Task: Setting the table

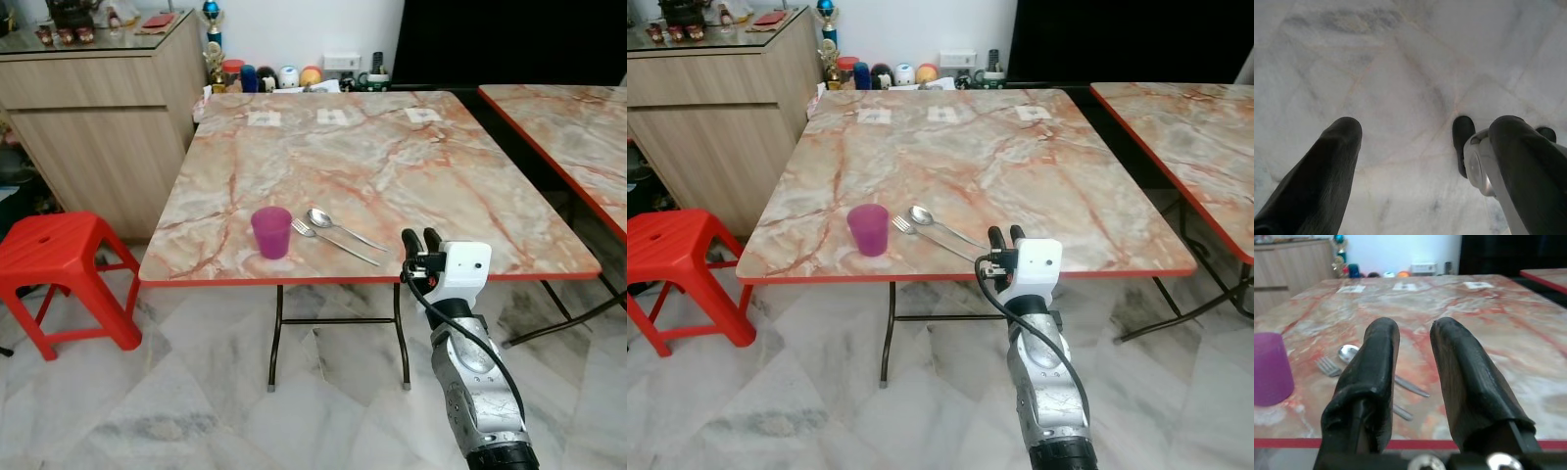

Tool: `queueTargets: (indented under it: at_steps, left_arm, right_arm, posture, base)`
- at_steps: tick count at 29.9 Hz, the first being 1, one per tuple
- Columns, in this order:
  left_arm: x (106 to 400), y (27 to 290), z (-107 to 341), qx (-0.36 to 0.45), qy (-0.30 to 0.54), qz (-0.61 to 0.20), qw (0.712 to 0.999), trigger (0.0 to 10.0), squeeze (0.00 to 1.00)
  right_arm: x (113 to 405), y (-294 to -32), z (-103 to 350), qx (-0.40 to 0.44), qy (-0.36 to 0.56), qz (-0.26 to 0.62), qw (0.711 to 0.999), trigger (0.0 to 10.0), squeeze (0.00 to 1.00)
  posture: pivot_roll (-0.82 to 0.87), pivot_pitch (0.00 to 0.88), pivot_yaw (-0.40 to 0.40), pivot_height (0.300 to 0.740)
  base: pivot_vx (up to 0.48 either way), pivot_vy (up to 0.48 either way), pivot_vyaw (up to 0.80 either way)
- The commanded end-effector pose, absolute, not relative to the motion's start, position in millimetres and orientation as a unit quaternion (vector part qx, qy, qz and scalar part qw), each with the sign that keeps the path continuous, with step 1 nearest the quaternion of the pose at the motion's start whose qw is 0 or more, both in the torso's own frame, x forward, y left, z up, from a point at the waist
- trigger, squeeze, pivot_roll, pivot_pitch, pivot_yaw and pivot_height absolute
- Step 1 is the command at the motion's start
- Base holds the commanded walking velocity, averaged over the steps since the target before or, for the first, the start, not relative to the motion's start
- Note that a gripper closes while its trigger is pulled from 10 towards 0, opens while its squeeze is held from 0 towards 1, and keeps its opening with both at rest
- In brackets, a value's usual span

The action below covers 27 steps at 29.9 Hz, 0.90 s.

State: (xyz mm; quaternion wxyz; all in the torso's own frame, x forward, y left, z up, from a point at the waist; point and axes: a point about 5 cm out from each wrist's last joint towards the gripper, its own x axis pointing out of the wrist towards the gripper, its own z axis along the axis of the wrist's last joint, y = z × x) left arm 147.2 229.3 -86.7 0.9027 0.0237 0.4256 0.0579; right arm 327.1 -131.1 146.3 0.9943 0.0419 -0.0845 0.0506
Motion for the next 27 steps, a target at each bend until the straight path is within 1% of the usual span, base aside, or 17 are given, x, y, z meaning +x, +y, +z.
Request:
queueTargets:
  at_steps: [1,13,15,24,27]
  left_arm:
    - [144.3,229.2,-88.3,0.02,0.434,0.061,0.899,10.0,0.0]
    - [144.7,229.4,-88.1,0.021,0.433,0.06,0.899,10.0,0.0]
    - [144.6,229.5,-88.1,0.02,0.434,0.061,0.899,10.0,0.0]
    - [144.8,228.0,-88.4,0.019,0.433,0.061,0.899,10.0,0.0]
    - [145.2,227.7,-88.3,0.018,0.433,0.06,0.899,10.0,0.0]
  right_arm:
    - [327.1,-132.9,147.2,0.036,-0.087,0.049,0.994,10.0,0.0]
    - [326.0,-129.6,146.3,0.028,-0.088,0.057,0.994,10.0,0.0]
    - [326.0,-129.7,146.6,0.026,-0.089,0.059,0.994,10.0,0.0]
    - [326.0,-130.1,144.7,0.02,-0.085,0.063,0.994,10.0,0.0]
    - [327.2,-132.7,142.1,0.021,-0.077,0.056,0.995,10.0,0.0]
  posture:
    - [0.02,0.089,-0.001,0.74]
    - [0.02,0.089,-0.001,0.74]
    - [0.02,0.09,-0.002,0.74]
    - [0.03,0.091,-0.005,0.74]
    - [0.03,0.091,-0.005,0.74]
  base:
    - [0.285,0.0,0.0]
    - [0.284,0.0,0.0]
    - [0.268,0.0,0.47]
    - [0.0,0.0,0.8]
    - [0.0,0.0,0.21]
